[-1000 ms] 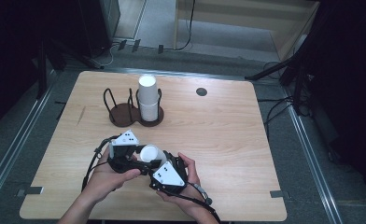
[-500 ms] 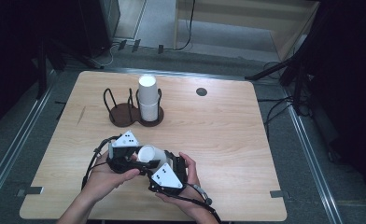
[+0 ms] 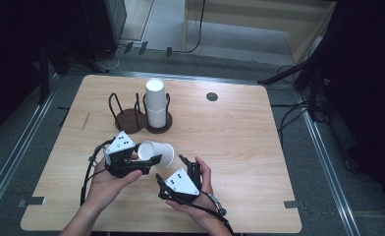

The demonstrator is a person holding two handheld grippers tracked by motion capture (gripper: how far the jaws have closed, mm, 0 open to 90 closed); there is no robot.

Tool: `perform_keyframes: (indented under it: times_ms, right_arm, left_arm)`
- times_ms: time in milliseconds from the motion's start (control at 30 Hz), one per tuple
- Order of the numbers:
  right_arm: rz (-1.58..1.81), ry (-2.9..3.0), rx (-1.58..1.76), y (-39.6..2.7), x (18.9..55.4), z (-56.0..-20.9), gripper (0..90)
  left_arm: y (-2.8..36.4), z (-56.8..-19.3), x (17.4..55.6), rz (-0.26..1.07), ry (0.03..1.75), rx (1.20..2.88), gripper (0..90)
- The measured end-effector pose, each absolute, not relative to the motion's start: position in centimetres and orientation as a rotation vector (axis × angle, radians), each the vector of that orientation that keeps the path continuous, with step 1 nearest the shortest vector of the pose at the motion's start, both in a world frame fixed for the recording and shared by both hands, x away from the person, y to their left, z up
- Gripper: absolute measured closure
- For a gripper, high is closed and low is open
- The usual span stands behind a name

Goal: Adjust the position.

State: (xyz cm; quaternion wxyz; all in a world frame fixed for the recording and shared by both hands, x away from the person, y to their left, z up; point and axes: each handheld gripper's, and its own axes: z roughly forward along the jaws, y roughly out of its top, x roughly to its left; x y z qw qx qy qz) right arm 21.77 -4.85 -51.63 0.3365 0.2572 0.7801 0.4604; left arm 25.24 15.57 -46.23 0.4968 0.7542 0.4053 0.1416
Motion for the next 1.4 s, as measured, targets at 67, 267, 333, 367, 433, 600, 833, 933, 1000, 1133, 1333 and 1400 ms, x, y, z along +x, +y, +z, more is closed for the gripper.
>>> perform_keyframes:
  times_ms: [67,267,333,367,433,600,833,933,1000,1133,1333,1400]
  right_arm:
    - [1.206,2.025,0.691,-5.0,21.9,-51.5,13.3]
    - [1.221,1.99,0.735,-5.4,22.2,-51.2,15.7]
    - [1.218,1.986,0.766,-5.6,22.4,-51.1,16.0]
    - [1.22,1.981,0.775,-5.7,22.5,-51.1,16.9]
    - [1.219,1.971,0.781,-5.8,22.6,-51.0,19.7]
    - [1.245,1.966,0.809,-6.2,22.9,-50.8,26.8]
    - [1.332,1.977,0.875,-6.7,23.2,-50.4,30.5]
    - [1.449,2.008,0.891,-6.9,23.0,-50.0,30.7]
    - [1.469,2.01,0.905,-6.9,23.0,-49.9,31.2]
    - [1.492,1.99,1.006,-7.3,23.2,-49.4,22.6]
    - [1.453,1.942,1.176,-7.4,23.3,-48.4,0.0]
    - [1.476,1.941,1.185,-7.4,23.3,-48.2,0.0]
  left_arm:
    - [15.6,-46.3,25.2,0.37,0.979,1.822,33.3]
    - [16.3,-46.5,25.4,0.362,0.984,1.746,33.3]
    - [16.5,-46.6,25.3,0.34,0.972,1.686,33.3]
    - [16.6,-46.7,25.2,0.352,0.971,1.657,33.3]
    - [16.7,-46.7,25.2,0.366,0.98,1.636,33.3]
    - [17.0,-47.0,25.2,0.419,0.978,1.589,33.4]
    - [17.3,-47.9,25.5,0.467,0.917,1.472,33.4]
    - [17.2,-48.0,25.5,0.477,0.901,1.464,33.4]
    - [17.1,-48.0,25.5,0.475,0.897,1.456,33.4]
    - [17.0,-48.1,25.5,0.493,0.878,1.453,33.4]
    - [16.9,-48.5,25.6,0.517,0.863,1.438,33.4]
    - [16.9,-48.5,25.6,0.524,0.861,1.435,33.5]
